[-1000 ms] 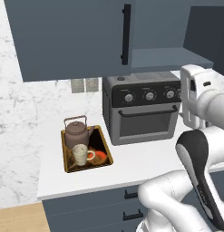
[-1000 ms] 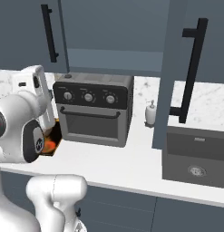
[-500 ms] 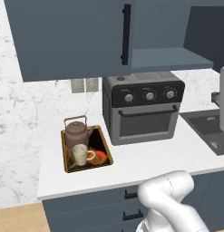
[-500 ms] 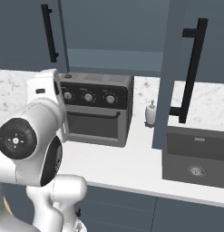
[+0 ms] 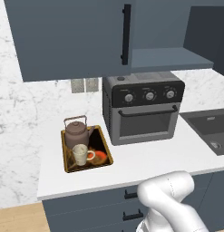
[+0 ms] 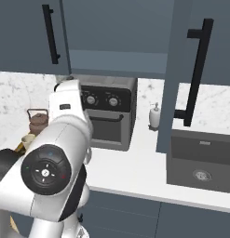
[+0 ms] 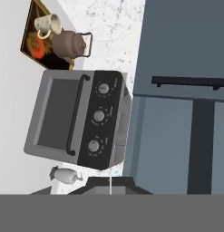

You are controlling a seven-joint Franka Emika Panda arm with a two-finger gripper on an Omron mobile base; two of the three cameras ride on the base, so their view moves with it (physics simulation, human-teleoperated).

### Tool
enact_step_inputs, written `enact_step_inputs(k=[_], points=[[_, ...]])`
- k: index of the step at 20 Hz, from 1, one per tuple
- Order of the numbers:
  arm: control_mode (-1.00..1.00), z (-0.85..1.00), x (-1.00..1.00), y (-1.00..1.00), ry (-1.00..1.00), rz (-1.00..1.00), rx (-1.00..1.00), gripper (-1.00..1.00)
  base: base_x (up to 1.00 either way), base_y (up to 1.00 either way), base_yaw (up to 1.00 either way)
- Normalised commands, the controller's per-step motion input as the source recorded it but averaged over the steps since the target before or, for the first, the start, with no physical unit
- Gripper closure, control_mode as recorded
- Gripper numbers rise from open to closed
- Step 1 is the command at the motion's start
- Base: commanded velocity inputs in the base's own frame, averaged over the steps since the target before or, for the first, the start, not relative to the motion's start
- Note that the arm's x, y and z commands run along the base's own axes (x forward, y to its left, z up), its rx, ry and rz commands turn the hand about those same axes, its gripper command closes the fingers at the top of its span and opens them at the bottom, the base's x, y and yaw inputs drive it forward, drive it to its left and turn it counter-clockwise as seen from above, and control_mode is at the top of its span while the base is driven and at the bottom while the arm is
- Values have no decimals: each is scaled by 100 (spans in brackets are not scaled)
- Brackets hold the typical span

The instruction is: Pick the kettle from the counter and place it on the tray. Then pick the mug from the cabinet and place it on the tray. Then close the cabinet doors.

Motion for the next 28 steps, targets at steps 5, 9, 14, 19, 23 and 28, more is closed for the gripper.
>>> enact_step_inputs(k=[5, 9, 14, 19, 23, 28], points=[[-100, 0, -4, -63, 0, 0, 1, 100, 0, 0, 0], [-100, 0, -34, -66, -3, 0, 8, 100, 0, 0, 0], [-100, -1, -32, -63, -9, 0, 7, 100, 0, 0, 0], [-100, 0, -21, -70, -12, 0, 7, 100, 0, 0, 0], [-100, -4, -2, -74, -5, 0, 5, 100, 0, 0, 0], [-100, -12, -2, -48, 0, 0, 0, 100, 0, 0, 0]])
